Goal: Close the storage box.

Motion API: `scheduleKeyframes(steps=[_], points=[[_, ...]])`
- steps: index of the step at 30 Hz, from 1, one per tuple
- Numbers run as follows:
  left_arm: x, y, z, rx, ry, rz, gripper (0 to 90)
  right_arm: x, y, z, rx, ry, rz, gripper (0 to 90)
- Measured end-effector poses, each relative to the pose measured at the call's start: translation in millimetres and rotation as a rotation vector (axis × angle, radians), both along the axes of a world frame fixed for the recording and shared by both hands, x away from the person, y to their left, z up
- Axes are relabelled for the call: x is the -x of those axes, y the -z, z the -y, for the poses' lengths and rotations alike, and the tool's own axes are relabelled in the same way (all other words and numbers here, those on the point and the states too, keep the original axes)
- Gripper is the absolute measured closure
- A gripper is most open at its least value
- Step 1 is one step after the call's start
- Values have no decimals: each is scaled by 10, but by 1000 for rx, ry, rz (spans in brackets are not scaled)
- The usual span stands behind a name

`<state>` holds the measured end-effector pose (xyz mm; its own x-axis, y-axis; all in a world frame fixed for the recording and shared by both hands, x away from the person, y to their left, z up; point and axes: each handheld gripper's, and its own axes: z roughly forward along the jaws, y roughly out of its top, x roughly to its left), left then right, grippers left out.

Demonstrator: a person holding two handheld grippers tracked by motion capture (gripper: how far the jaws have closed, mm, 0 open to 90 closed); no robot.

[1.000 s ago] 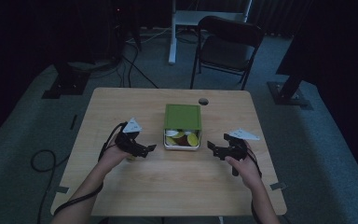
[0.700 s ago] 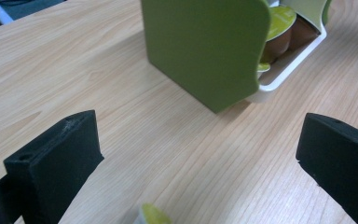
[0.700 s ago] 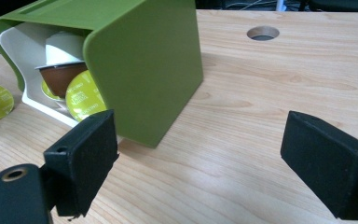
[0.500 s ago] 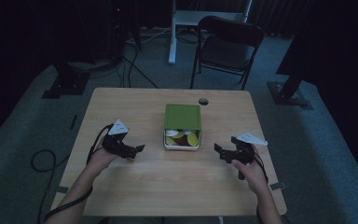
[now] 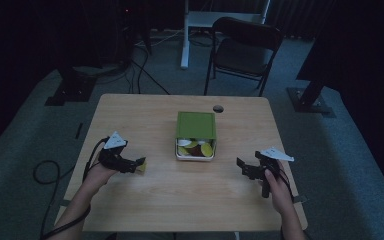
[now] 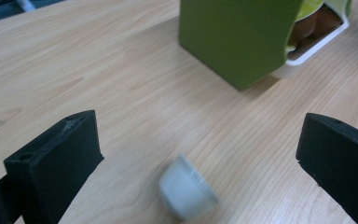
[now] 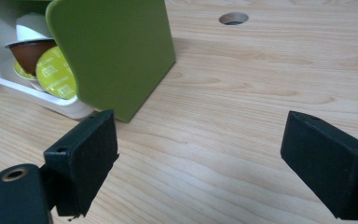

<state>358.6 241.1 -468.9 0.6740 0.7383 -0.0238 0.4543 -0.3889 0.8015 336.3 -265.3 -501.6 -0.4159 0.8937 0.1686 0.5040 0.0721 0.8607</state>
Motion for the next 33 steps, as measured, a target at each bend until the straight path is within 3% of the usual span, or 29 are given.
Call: scheduleKeyframes(steps=[17,33], points=[[321,198,-407,17,-68,-10,0,208,152,257,19,60,-20,105],[573,413,-622,8,-98,-35,0,381,301,448,80,124,-52,105]])
